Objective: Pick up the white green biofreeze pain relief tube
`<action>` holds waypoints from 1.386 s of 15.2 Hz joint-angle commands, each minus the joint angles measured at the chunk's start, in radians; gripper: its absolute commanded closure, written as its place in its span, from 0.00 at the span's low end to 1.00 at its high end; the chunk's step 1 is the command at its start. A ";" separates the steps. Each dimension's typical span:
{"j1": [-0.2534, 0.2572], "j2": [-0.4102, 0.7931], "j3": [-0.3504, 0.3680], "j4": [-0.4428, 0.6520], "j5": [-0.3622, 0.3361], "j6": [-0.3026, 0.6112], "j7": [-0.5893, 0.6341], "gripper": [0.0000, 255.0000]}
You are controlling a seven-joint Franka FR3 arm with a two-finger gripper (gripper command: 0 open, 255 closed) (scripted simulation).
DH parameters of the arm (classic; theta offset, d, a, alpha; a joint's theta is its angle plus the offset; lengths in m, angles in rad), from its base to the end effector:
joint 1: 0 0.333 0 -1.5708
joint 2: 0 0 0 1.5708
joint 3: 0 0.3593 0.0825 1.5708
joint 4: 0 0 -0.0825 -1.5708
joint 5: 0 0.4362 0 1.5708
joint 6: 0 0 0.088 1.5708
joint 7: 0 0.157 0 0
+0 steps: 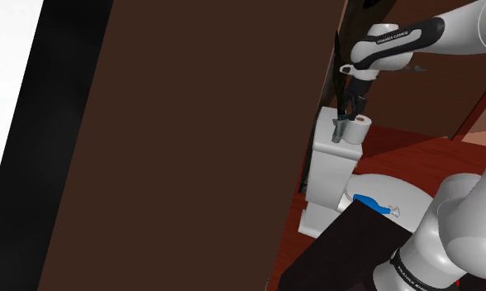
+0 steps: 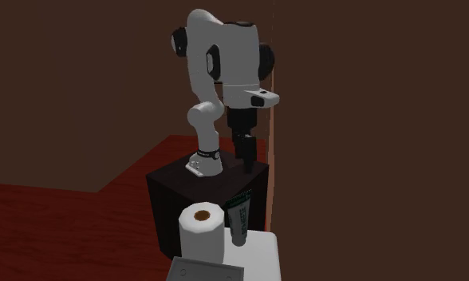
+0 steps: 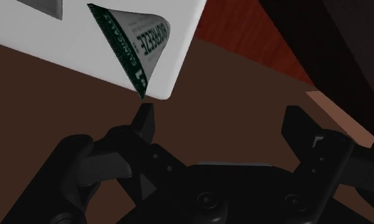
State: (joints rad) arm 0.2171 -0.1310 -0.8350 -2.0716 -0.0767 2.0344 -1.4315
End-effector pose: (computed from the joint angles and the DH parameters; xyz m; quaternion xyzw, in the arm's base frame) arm 0.4628 -0.3488 0.4455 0.9111 0.4112 0.0254 0.0152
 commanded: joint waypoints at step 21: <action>-0.062 0.356 -0.031 0.140 0.334 0.087 -0.379 1.00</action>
State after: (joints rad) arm 0.1553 0.2250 -0.8656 -1.9304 0.2573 2.1209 -1.8104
